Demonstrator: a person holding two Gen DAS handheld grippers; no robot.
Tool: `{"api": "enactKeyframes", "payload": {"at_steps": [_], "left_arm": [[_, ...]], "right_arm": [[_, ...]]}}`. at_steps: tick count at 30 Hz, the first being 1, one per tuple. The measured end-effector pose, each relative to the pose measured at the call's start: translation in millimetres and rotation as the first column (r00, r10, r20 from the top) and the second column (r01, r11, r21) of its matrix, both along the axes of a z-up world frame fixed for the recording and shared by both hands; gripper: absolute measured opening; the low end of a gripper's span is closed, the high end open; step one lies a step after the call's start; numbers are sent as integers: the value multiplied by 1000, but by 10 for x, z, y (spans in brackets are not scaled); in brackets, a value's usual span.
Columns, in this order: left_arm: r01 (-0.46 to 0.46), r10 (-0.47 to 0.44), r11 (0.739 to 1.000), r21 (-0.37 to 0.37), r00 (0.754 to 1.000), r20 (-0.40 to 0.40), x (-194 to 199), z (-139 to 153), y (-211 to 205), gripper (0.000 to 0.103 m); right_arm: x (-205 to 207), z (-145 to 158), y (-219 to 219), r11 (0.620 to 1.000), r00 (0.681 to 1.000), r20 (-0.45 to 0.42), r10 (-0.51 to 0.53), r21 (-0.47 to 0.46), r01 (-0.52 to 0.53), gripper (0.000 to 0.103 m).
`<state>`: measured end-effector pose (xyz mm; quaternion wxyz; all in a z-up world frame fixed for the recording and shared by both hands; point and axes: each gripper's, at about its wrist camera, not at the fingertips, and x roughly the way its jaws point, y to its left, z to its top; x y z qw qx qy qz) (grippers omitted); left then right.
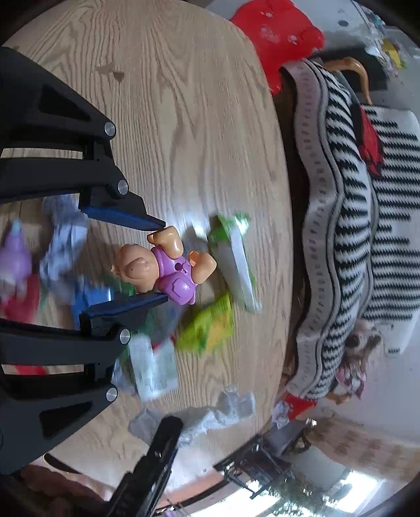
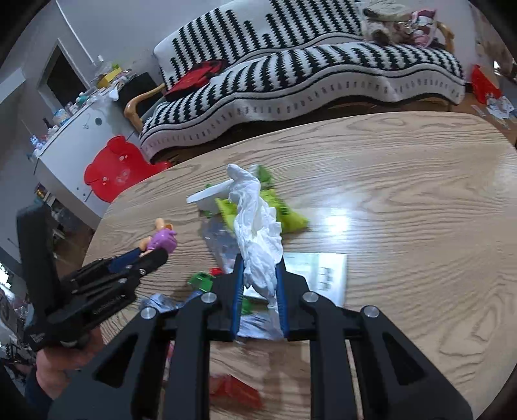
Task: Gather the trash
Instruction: 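Carry the doll toy and white tissue over to the black bin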
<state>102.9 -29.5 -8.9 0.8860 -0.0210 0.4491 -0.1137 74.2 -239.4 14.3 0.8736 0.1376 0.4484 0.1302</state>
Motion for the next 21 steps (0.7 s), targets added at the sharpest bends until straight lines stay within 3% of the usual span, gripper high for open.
{"api": "enactKeyframes", "payload": {"at_steps": [6, 11, 15, 17, 21], "left_arm": [[112, -110, 992, -51, 993, 44, -245, 205, -615, 39], [271, -268, 957, -101, 962, 48, -558, 265, -1430, 39], [408, -404, 908, -95, 913, 61, -871, 258, -2177, 39], [489, -486, 867, -93, 872, 53, -1103, 179, -2659, 39], [599, -599, 794, -101, 800, 33, -1467, -1, -3367, 39]], "right_arm": [[-363, 135, -634, 995, 995, 15, -98, -36, 98, 19], [-848, 241, -1359, 975, 976, 30, -215, -54, 216, 19], [-1350, 260, -2031, 940, 942, 37, -333, -59, 335, 19], [-1563, 222, -2330, 918, 920, 31, -390, -65, 391, 19], [-2160, 59, -3106, 839, 841, 1, -540, -70, 539, 19]]}}
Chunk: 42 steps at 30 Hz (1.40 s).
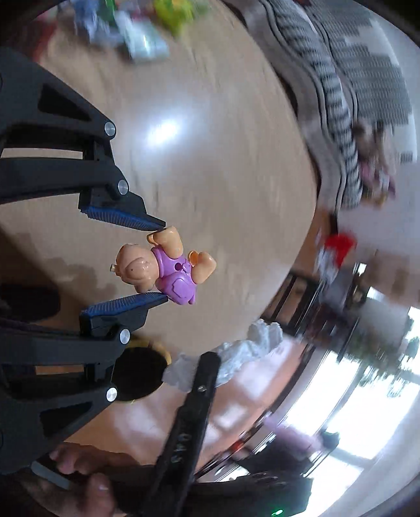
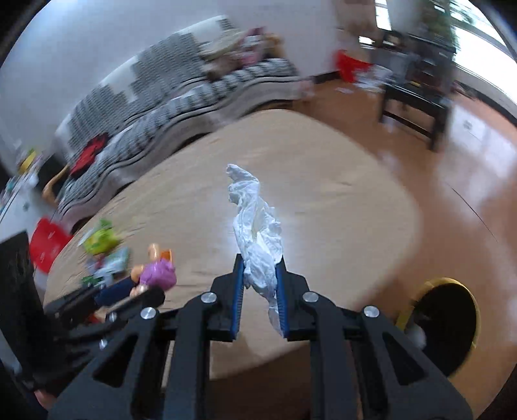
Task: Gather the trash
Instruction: 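Carry the doll toy and white tissue over to the black bin, then open both tools to drop the doll and tissue into the bin, then return both tools to the table trash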
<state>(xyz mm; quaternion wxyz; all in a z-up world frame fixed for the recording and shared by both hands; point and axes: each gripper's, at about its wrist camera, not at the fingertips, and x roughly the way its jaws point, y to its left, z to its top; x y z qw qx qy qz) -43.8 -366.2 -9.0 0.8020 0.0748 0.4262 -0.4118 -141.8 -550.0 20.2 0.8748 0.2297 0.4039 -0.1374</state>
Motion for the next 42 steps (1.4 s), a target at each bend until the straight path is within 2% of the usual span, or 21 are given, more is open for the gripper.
{"api": "enactKeyframes", "payload": {"at_steps": [4, 8, 12, 15, 18, 24, 30, 32, 33, 34, 35, 36, 42], "left_arm": [[137, -136, 991, 5, 989, -50, -411, -307, -774, 39], [233, -230, 972, 21, 967, -110, -689, -662, -1351, 39], [316, -302, 948, 46, 934, -188, -974, -1136, -1823, 39], [348, -323, 936, 55, 911, -256, -1039, -1397, -2035, 39], [388, -359, 919, 61, 892, -275, -1133, -1580, -2183, 39], [403, -368, 914, 49, 873, -320, -1138, -1708, -2350, 39], [422, -385, 905, 47, 862, -329, -1257, -1771, -2381, 39], [431, -395, 901, 43, 859, -326, -1295, -1762, -2367, 45], [433, -399, 900, 40, 859, -320, -1305, -1748, -2363, 54], [430, -398, 902, 38, 862, -313, -1298, -1743, -2342, 64], [426, -396, 904, 34, 866, -305, -1291, -1726, -2332, 66], [423, -395, 905, 32, 868, -300, -1288, -1711, -2329, 68], [384, -362, 923, 22, 887, -285, -1147, -1559, -2224, 72]], "right_arm": [[-648, -251, -731, 984, 982, -62, -177, 16, 178, 19], [-1177, -515, -1306, 935, 930, -137, -340, 55, 350, 19], [-1504, -752, -1711, 882, 880, -203, -429, 117, 457, 19], [-1618, -957, -1869, 855, 855, -258, -450, 151, 496, 19], [-1656, -1096, -1962, 842, 838, -302, -454, 162, 515, 19], [-1677, -1130, -2007, 825, 816, -326, -478, 154, 545, 19], [-1670, -1106, -2006, 809, 804, -324, -499, 156, 566, 19], [-1689, -1095, -2014, 807, 798, -326, -507, 145, 572, 21], [-1696, -1082, -2015, 806, 794, -326, -513, 135, 576, 27], [-1687, -1081, -2006, 805, 791, -329, -516, 128, 579, 43], [-1685, -1074, -2000, 803, 788, -330, -520, 124, 583, 55], [-1689, -1064, -1997, 801, 785, -326, -527, 121, 587, 77], [-1685, -1005, -1971, 796, 785, -296, -544, 114, 595, 78]]}}
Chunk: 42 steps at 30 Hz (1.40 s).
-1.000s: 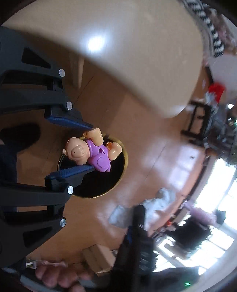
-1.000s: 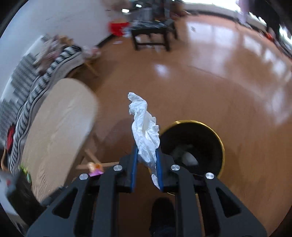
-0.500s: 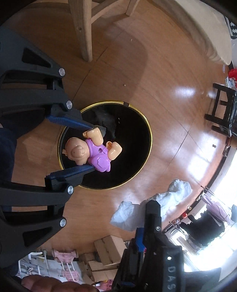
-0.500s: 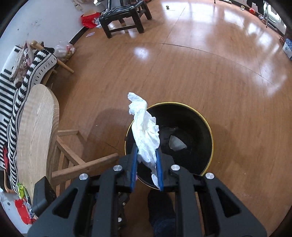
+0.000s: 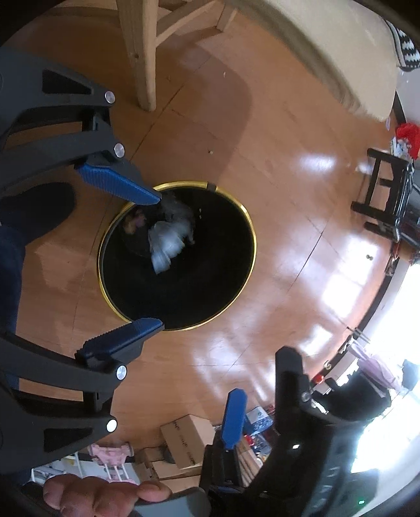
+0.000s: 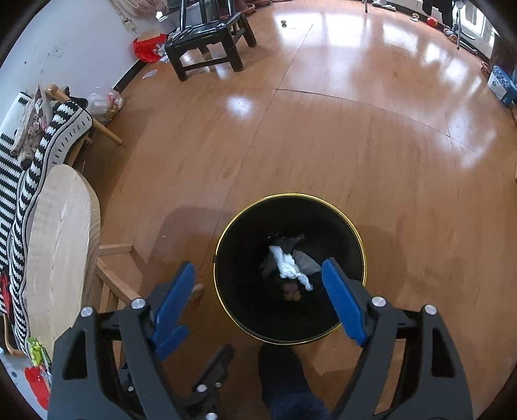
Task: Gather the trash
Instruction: 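Return both tools to the table trash, then grasp the green-and-white box with the left tool while the right tool grasps the yellow-green snack bag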
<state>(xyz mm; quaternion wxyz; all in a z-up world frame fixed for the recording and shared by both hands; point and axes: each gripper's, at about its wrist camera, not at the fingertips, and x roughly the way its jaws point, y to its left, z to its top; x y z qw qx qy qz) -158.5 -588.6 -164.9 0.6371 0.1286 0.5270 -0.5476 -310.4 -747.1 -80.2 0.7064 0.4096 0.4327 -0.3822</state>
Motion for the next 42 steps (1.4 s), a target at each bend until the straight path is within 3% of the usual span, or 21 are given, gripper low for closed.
{"api": "enactKeyframes", "payload": {"at_steps": [5, 10, 15, 20, 24, 26, 29, 33, 36, 39, 42], "left_arm": [[-30, 31, 999, -26, 998, 50, 102, 249, 192, 79], [-50, 64, 994, -94, 986, 152, 194, 768, 600, 85], [-119, 152, 985, -128, 944, 293, 462, 1337, 1336, 89], [-279, 300, 954, -111, 892, 339, 918, 1659, 2232, 89], [-424, 442, 896, -136, 812, 380, 1289, 1863, 3085, 91], [-503, 519, 851, -155, 754, 403, 1470, 1935, 3600, 92], [-609, 620, 774, -173, 671, 406, 1668, 2022, 4272, 92], [-738, 740, 653, -173, 572, 353, 1888, 2004, 5095, 92], [-790, 789, 587, -176, 510, 342, 1946, 1997, 5522, 92], [-821, 813, 542, -179, 457, 361, 1946, 1970, 5880, 92], [-839, 826, 515, -179, 429, 364, 1914, 1941, 6101, 92]], "right_arm": [[72, 205, 70, 999, 999, 40, 9, -53, -7, 78], [277, 650, 361, 983, 988, 124, 92, -170, -70, 85], [625, 1084, 778, 948, 961, 198, 195, -289, -133, 91], [1365, 1208, 1454, 886, 898, 179, 401, -326, -330, 92], [1957, 1210, 2075, 814, 814, 168, 556, -309, -493, 92], [2262, 1213, 2483, 759, 757, 159, 634, -313, -570, 92], [2628, 1245, 3018, 681, 678, 143, 721, -325, -656, 92], [3026, 1167, 3839, 552, 544, 125, 830, -327, -767, 92], [3243, 1083, 4399, 467, 460, 105, 882, -323, -823, 92], [3403, 1012, 4821, 413, 399, 111, 910, -312, -856, 92], [3488, 973, 5129, 375, 354, 124, 927, -311, -873, 92]]}}
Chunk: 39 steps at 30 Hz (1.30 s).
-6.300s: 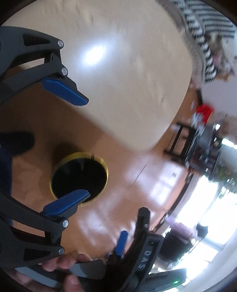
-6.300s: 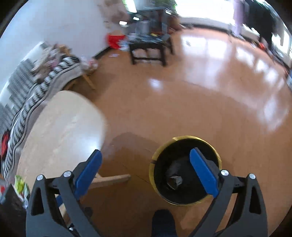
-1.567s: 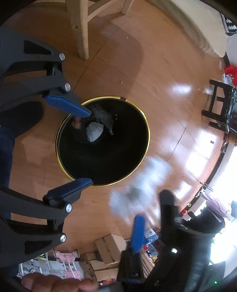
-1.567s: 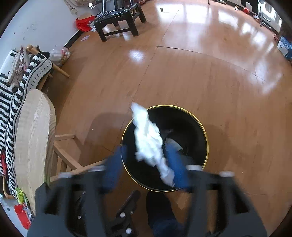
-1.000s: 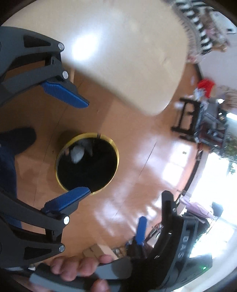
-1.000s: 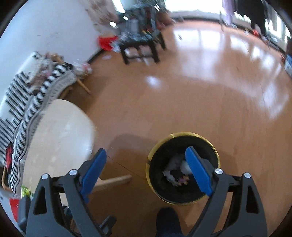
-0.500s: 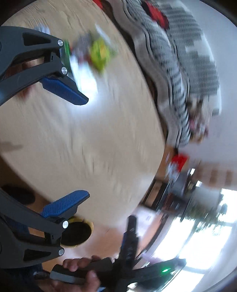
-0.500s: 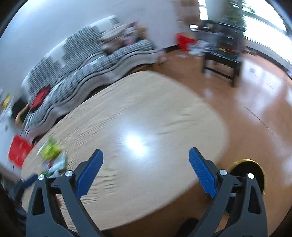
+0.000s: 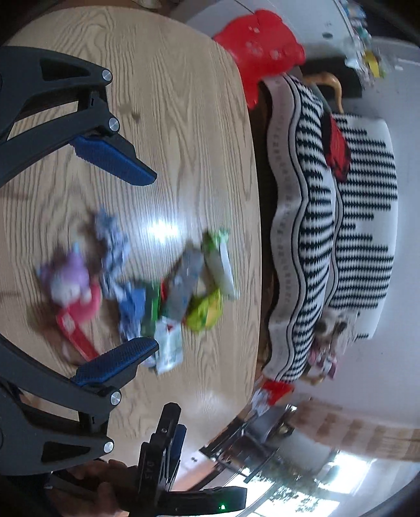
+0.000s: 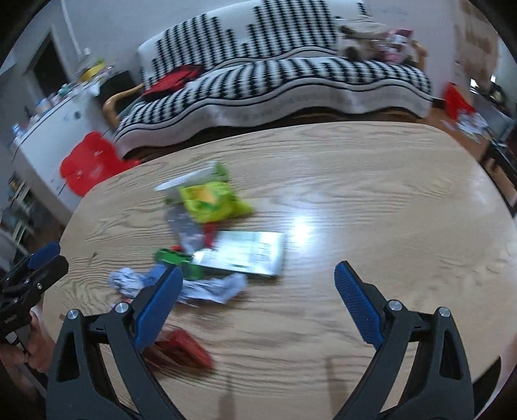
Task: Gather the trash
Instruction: 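Grasp the green-and-white box with the left tool while the right tool grasps the yellow-green snack bag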
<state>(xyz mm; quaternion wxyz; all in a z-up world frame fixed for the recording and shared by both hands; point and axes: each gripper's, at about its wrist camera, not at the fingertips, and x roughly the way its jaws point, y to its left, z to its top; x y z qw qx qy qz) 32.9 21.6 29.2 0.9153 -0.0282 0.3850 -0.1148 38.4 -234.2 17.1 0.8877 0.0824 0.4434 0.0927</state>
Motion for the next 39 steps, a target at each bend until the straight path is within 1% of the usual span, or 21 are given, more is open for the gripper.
{"api": "enactKeyframes", "payload": {"at_steps": [4, 9, 13, 16, 20, 23, 25, 27, 31, 34, 36, 39], "left_arm": [[-41, 41, 999, 10, 999, -13, 24, -88, 339, 92], [-75, 75, 997, 19, 997, -29, 79, -155, 554, 92], [-83, 84, 996, 32, 996, -35, 171, -211, 583, 92], [-77, 79, 996, 43, 996, -45, 294, -261, 523, 92], [-25, 27, 996, 84, 999, -25, 550, -298, 317, 92], [50, -47, 992, 118, 999, -23, 773, -364, 123, 92], [77, -76, 986, 150, 997, -12, 910, -409, 8, 92], [77, -82, 976, 205, 997, 16, 1084, -458, -111, 92], [115, -126, 967, 226, 992, 32, 1364, -551, -255, 92], [181, -194, 948, 263, 981, 23, 1531, -661, -375, 92], [207, -220, 944, 258, 975, 21, 1601, -697, -419, 92], [233, -237, 941, 245, 971, -11, 1744, -794, -494, 92]], "right_arm": [[84, -41, 310, 999, 999, 5, 52, 7, -52, 92], [183, -86, 418, 998, 998, 3, 65, 20, -65, 92], [220, -82, 420, 997, 997, 8, 78, 13, -78, 92], [320, -94, 428, 997, 997, 3, 77, 14, -78, 92], [496, -140, 415, 996, 996, -10, 84, 5, -84, 92], [685, -254, 399, 995, 995, -44, 94, 32, -93, 92], [783, -326, 420, 995, 993, -60, 100, 23, -99, 92], [900, -403, 463, 993, 991, -68, 112, -11, -113, 92], [1098, -543, 509, 989, 985, -94, 142, -26, -145, 92], [1206, -657, 541, 985, 979, -113, 170, -26, -173, 92], [1267, -751, 569, 981, 973, -136, 187, -23, -192, 92], [1346, -842, 583, 981, 969, -155, 192, -8, -196, 92]]}}
